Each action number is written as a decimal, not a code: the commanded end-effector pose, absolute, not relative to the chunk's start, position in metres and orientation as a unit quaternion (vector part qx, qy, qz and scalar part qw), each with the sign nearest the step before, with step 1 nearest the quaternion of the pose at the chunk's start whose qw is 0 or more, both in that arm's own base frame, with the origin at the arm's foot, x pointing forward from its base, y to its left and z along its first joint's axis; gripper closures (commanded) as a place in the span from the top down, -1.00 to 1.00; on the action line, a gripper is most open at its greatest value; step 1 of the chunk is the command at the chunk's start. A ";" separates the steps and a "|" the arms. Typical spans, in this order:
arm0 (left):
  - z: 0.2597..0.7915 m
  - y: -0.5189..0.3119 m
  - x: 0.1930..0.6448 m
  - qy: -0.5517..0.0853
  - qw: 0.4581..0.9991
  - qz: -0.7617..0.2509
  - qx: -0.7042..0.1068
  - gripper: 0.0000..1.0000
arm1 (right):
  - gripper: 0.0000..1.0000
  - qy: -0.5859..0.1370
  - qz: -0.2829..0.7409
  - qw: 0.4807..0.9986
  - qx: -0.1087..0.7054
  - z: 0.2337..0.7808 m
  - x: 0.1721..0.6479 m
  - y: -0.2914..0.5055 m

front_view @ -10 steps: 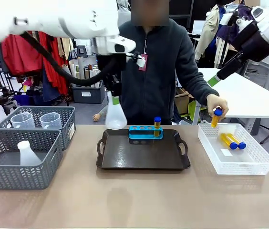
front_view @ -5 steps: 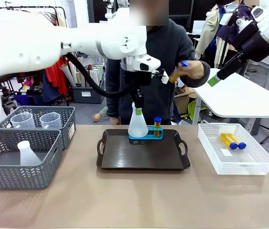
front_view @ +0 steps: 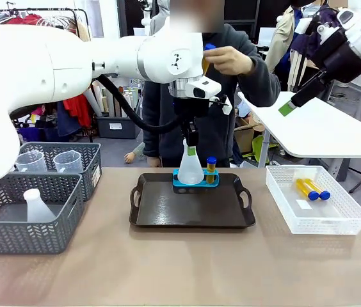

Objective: Prepare the laboratory tools.
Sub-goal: Pick up one Small flask and place it on the Handle tray.

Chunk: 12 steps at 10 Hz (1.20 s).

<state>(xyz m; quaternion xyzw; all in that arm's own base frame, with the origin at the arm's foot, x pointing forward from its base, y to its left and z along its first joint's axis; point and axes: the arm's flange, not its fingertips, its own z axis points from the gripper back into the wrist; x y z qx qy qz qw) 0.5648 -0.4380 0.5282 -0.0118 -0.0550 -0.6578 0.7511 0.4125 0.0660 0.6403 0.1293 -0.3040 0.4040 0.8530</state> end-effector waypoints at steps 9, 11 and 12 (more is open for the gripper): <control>0.461 -0.491 0.608 -0.074 0.686 -0.723 -0.035 -1.00 | 1.00 -0.306 0.404 0.852 0.131 0.641 0.412 0.065; 0.451 -0.495 0.610 -0.067 0.677 -0.732 -0.041 -1.00 | 1.00 -0.306 0.404 0.852 0.131 0.641 0.412 0.065; 0.446 -0.500 0.610 -0.064 0.675 -0.734 -0.045 -1.00 | 1.00 -0.306 0.404 0.852 0.131 0.641 0.412 0.065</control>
